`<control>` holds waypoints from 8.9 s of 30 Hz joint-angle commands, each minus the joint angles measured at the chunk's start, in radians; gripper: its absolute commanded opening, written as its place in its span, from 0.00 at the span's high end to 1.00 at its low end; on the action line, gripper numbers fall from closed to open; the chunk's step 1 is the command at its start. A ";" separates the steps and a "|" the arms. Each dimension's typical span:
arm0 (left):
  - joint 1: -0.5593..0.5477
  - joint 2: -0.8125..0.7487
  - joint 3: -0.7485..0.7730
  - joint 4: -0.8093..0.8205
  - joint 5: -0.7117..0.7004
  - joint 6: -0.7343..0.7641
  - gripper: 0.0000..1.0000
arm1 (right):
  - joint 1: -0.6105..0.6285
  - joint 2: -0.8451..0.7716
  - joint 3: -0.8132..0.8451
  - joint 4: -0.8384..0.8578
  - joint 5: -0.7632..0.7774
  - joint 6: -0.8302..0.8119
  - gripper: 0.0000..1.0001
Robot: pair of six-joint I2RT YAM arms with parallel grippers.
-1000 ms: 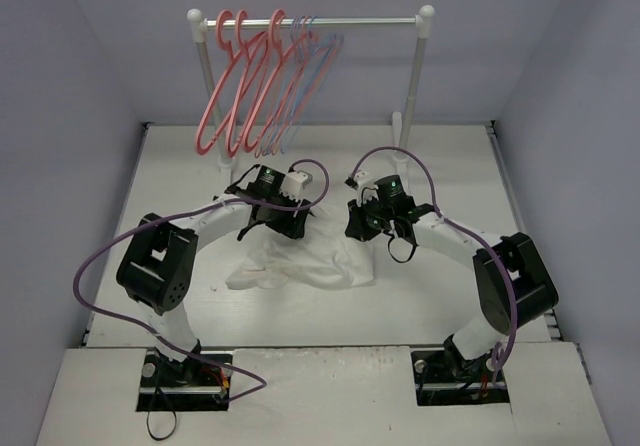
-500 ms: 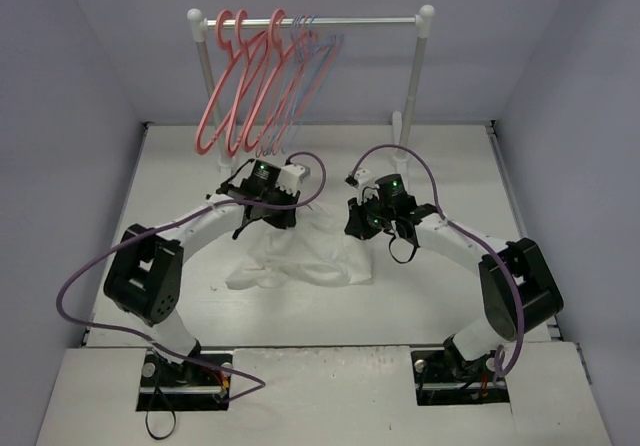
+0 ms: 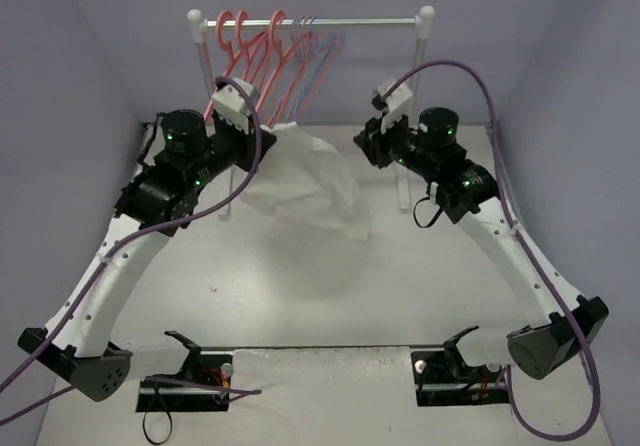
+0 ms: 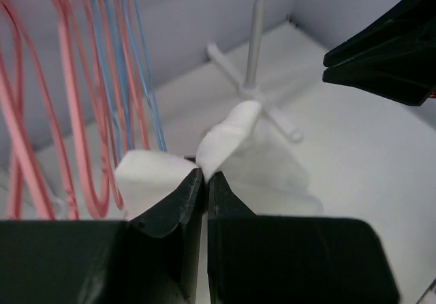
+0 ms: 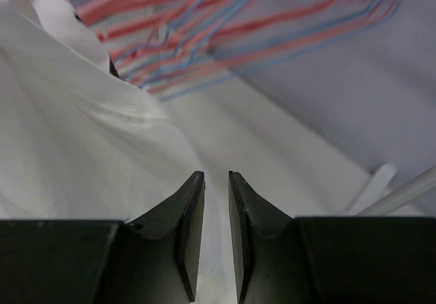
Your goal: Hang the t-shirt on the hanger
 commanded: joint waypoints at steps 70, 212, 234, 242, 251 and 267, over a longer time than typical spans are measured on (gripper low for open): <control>-0.029 -0.591 -0.731 -0.435 -0.436 -0.534 1.00 | 0.253 0.715 0.236 0.211 -0.421 -0.178 0.23; -0.561 -0.484 -0.592 -0.452 -0.956 -0.810 0.29 | 0.178 0.656 0.632 0.291 0.584 0.496 0.80; -0.561 -0.434 -0.591 -0.446 -0.956 -0.797 0.29 | 0.119 0.496 0.482 0.292 0.382 0.443 0.98; -0.561 -0.441 -0.590 -0.446 -0.950 -0.790 0.29 | 0.089 0.452 0.420 0.291 0.392 0.418 1.00; -0.560 -0.430 -0.586 -0.443 -0.953 -0.790 0.29 | -0.025 0.323 0.271 0.294 0.335 0.419 1.00; -0.560 -0.391 -0.573 -0.429 -0.942 -0.773 0.29 | -0.086 0.229 0.100 0.292 0.402 0.380 0.84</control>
